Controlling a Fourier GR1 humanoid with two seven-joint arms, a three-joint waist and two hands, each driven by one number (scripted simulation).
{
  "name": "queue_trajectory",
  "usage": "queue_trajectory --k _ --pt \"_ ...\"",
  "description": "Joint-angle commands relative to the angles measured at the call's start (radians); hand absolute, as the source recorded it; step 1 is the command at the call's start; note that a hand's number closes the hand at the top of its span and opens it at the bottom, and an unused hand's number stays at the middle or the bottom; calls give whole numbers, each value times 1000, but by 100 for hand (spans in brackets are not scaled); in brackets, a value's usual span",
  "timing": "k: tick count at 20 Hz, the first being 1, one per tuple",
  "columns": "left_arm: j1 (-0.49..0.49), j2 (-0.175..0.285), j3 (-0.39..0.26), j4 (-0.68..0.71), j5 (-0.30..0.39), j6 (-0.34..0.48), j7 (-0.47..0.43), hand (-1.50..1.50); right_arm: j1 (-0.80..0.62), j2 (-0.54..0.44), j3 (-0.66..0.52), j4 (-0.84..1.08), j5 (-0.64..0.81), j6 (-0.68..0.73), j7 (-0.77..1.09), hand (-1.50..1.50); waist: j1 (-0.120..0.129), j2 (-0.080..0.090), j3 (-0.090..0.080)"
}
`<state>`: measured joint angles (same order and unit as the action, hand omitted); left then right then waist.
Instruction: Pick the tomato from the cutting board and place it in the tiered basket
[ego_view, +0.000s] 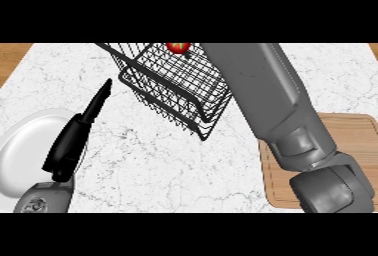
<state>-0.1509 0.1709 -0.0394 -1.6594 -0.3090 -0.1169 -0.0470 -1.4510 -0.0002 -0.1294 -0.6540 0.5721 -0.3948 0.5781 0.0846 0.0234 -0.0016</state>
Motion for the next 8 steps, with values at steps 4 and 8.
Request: queue_trajectory --k 4,8 --pt "14 -20 -4 1 -32 39 7 0 -23 -24 -37 41 53 -334 -49 -150 -43 -11 0" --pt "69 25 54 -8 6 14 -12 0 38 -136 -61 9 75 -352 19 -150 -82 -28 1"
